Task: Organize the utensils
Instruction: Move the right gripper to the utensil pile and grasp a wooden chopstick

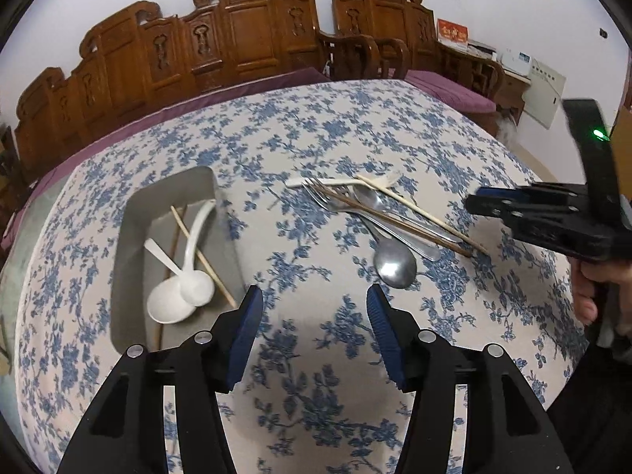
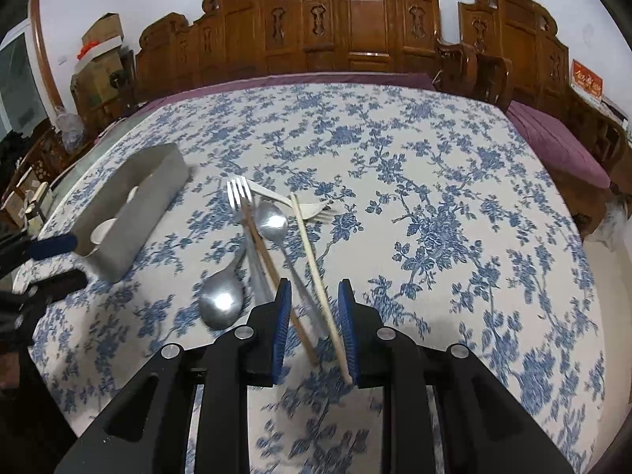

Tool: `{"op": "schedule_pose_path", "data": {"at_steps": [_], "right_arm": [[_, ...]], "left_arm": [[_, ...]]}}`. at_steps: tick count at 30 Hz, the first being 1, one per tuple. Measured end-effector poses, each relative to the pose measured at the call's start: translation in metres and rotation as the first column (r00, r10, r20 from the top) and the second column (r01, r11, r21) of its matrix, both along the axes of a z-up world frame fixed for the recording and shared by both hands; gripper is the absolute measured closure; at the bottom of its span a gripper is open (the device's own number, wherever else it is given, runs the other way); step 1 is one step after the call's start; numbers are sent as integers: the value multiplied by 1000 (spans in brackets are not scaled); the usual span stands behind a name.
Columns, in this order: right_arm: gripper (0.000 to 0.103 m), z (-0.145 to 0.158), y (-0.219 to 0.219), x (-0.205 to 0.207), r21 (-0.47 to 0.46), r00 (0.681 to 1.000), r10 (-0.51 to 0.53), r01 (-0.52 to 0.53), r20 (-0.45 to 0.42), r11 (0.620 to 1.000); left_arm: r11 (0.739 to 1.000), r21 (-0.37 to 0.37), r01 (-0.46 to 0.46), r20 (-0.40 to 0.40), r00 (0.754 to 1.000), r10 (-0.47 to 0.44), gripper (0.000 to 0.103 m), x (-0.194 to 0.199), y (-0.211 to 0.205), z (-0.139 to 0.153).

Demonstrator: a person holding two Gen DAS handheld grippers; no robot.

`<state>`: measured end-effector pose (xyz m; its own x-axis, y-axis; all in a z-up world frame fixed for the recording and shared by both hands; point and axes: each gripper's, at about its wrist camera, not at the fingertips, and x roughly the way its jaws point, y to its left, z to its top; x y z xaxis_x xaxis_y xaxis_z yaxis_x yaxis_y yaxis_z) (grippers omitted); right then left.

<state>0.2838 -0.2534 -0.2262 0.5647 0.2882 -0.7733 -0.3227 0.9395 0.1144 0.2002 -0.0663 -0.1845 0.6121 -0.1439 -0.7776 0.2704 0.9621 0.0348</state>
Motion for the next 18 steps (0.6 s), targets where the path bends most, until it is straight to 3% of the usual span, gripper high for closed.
{"op": "schedule_pose_path", "data": {"at_steps": [9, 18], "right_arm": [[77, -27, 14, 37, -29, 993, 111, -112, -28, 993], [77, -31, 30, 49, -75, 976, 219, -220, -23, 973]], "left_arm": [[1000, 21, -4, -35, 999, 5, 51, 14, -28, -16], [998, 44, -37, -52, 998, 39, 51, 38, -41, -29]]}}
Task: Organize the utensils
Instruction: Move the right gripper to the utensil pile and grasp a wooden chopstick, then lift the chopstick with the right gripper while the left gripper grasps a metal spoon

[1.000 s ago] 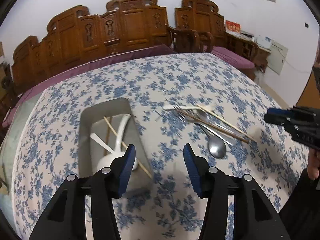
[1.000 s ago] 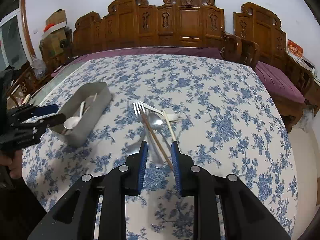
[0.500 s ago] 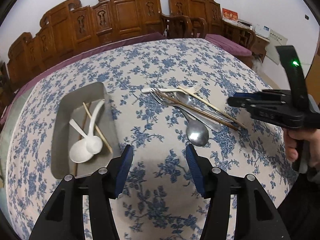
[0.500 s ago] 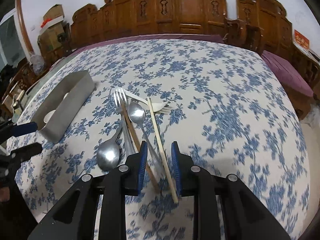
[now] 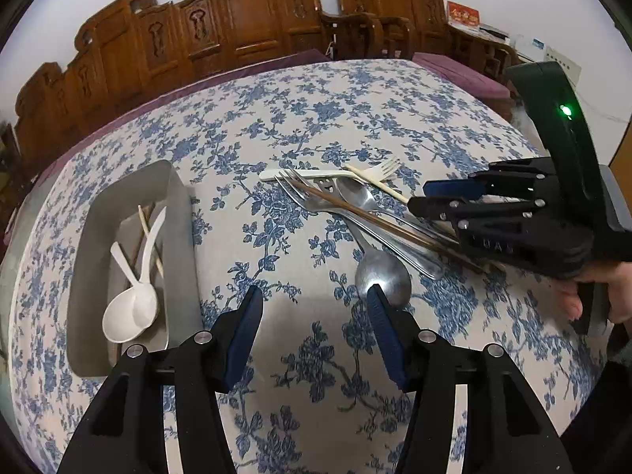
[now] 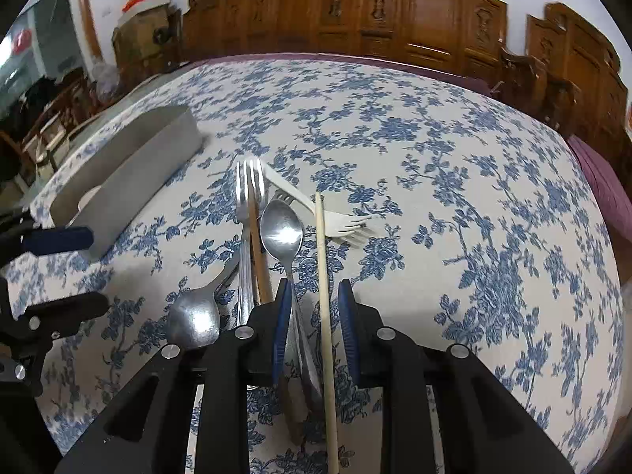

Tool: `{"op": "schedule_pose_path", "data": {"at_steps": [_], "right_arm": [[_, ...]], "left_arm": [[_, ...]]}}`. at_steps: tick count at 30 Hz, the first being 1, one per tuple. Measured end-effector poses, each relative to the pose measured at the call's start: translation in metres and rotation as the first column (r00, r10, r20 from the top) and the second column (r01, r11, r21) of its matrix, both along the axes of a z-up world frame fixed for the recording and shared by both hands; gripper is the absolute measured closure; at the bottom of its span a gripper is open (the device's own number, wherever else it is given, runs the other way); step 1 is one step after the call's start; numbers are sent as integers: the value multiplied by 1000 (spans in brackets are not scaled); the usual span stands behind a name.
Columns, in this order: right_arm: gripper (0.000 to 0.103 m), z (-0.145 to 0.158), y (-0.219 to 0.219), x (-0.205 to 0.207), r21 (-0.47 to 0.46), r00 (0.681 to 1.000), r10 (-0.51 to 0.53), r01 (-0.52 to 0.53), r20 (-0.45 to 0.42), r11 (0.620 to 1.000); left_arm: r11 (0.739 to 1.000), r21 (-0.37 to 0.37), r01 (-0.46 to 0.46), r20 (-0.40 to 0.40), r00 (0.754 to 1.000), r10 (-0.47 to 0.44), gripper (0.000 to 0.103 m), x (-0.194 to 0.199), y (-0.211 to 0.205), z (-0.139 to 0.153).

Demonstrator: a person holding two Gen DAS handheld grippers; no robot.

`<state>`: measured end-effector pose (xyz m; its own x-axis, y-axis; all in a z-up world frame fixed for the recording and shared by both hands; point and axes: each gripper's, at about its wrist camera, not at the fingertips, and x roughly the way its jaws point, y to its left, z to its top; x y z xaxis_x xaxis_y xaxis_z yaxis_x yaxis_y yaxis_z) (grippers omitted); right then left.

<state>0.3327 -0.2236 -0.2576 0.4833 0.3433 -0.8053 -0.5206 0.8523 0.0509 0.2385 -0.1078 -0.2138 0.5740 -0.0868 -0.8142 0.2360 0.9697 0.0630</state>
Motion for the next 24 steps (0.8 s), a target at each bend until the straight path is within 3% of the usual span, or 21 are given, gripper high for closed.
{"op": "schedule_pose_path", "data": {"at_steps": [8, 14, 24], "right_arm": [[81, -12, -2, 6, -57, 999, -10, 9, -32, 998], [97, -12, -8, 6, -70, 999, -17, 14, -39, 997], [97, -10, -19, 9, -33, 998, -41, 39, -53, 999]], "left_arm": [[999, -20, -29, -47, 998, 28, 51, 19, -5, -11], [999, -22, -29, -75, 997, 28, 51, 29, -18, -20], [1000, -6, -12, -96, 995, 12, 51, 43, -38, -30]]}}
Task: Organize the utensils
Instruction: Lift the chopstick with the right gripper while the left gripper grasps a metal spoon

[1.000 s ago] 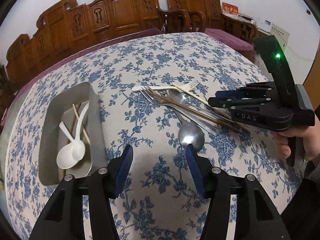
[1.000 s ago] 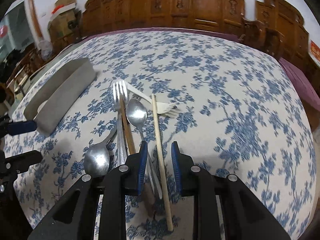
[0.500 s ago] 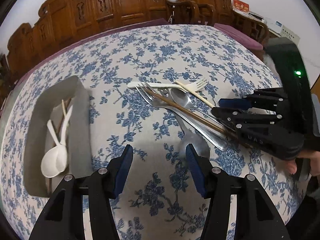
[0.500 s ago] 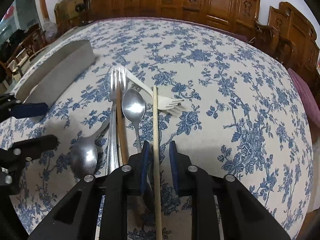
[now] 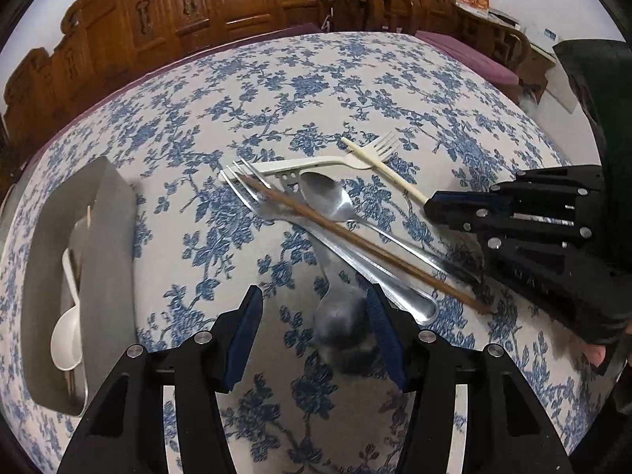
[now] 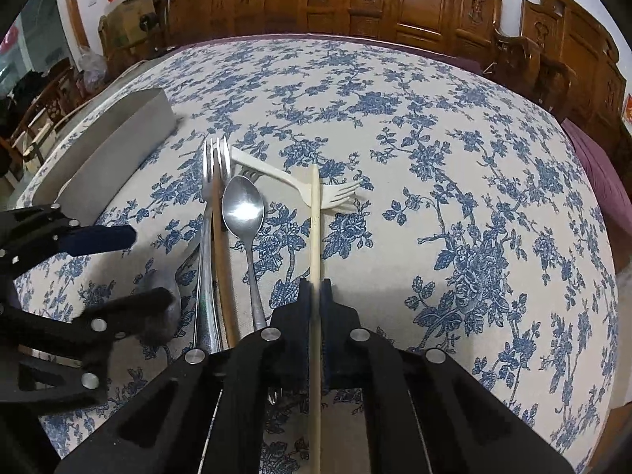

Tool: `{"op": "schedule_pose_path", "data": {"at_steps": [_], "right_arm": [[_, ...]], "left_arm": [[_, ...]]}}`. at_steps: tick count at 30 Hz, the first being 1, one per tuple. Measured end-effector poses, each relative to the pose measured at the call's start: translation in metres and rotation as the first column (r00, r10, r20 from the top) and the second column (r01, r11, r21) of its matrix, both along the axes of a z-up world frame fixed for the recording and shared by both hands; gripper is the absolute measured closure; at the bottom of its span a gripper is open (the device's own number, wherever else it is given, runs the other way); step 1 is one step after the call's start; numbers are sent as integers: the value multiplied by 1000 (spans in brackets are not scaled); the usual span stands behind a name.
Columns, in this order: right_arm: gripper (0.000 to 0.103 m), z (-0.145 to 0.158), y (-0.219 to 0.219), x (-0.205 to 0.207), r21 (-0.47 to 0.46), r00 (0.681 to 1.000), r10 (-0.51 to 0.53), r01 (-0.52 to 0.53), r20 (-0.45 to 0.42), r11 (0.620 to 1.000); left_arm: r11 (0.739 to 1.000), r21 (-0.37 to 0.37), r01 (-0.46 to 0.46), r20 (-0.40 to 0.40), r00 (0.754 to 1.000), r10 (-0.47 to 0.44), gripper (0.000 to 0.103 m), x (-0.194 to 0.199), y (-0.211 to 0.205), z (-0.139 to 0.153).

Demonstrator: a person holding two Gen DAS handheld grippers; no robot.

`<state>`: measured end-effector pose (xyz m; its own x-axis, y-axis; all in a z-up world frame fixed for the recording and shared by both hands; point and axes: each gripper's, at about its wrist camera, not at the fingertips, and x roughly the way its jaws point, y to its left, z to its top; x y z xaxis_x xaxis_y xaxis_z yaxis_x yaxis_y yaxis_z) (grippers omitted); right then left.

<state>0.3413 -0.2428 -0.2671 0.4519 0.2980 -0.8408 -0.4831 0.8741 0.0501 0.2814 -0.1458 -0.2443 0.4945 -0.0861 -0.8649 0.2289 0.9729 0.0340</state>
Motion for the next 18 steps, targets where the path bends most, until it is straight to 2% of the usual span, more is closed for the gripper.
{"op": "schedule_pose_path", "data": {"at_steps": [6, 8, 11, 15, 18], "right_arm": [[97, 2, 1, 0, 4, 1000, 3, -3, 6, 1000], [97, 3, 1, 0, 10, 1000, 5, -5, 9, 1000], [97, 5, 2, -1, 14, 1000, 9, -9, 15, 1000], [97, 6, 3, -3, 14, 1000, 16, -16, 19, 1000], [97, 6, 6, -4, 8, 999, 23, -23, 23, 1000]], "left_arm": [[997, -73, -10, -64, 998, 5, 51, 6, 0, -10], [998, -66, -13, -56, 998, 9, 53, 4, -2, -11], [997, -69, -15, -52, 999, 11, 64, 1, -2, -10], [996, -90, -15, -70, 998, 9, 64, -5, 0, -8], [997, -72, -8, -52, 999, 4, 65, -14, 0, -2]]}}
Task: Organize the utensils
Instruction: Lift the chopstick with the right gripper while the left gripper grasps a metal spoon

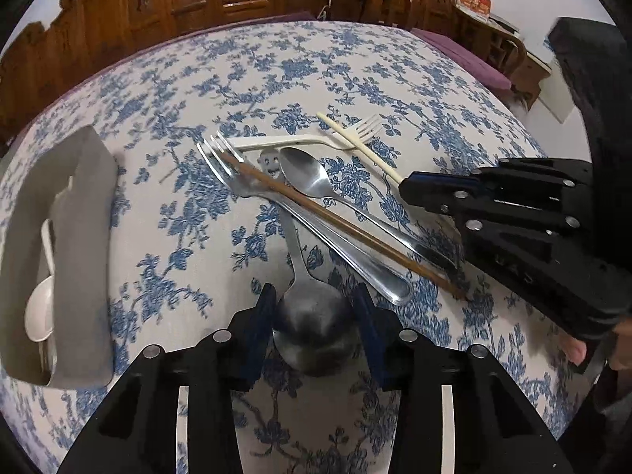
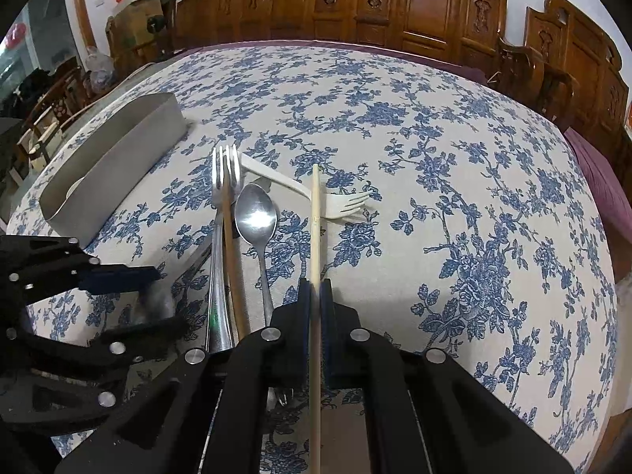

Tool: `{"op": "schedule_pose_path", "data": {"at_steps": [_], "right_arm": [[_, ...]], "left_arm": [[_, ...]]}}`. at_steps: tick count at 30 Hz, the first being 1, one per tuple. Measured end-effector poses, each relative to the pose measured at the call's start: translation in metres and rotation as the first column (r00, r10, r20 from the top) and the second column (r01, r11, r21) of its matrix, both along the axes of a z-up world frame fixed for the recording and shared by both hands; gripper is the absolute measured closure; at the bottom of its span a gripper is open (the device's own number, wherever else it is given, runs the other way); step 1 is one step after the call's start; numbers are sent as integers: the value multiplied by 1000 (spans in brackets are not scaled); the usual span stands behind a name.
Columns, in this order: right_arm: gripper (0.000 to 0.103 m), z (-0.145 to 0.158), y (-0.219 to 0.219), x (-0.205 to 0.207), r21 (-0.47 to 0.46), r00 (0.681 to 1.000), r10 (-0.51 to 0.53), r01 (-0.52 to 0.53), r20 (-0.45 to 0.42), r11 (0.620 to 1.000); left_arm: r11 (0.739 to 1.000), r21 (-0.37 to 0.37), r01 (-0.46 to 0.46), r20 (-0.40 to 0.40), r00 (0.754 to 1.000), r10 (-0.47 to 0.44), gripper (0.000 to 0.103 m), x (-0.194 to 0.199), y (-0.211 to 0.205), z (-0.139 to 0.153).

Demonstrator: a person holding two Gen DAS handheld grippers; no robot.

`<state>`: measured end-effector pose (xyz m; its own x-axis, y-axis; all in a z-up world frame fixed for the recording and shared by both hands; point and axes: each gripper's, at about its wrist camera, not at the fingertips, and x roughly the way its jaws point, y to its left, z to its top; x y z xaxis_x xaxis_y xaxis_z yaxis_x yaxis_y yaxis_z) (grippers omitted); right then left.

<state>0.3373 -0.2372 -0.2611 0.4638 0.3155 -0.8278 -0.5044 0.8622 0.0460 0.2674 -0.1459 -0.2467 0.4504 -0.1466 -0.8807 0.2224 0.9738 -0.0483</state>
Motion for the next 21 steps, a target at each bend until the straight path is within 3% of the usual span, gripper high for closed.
{"op": "schedule_pose_path", "data": {"at_steps": [8, 17, 21], "right_arm": [[97, -3, 4, -3, -23, 1000, 13, -13, 6, 1000], [97, -5, 7, -4, -39, 1000, 21, -21, 9, 999], [97, -5, 7, -4, -39, 1000, 20, -19, 8, 999]], "left_arm": [[998, 61, 29, 27, 999, -31, 65, -19, 6, 12], [996, 85, 20, -47, 999, -16, 64, -18, 19, 1], [995, 99, 15, -41, 999, -11, 64, -11, 18, 2]]}}
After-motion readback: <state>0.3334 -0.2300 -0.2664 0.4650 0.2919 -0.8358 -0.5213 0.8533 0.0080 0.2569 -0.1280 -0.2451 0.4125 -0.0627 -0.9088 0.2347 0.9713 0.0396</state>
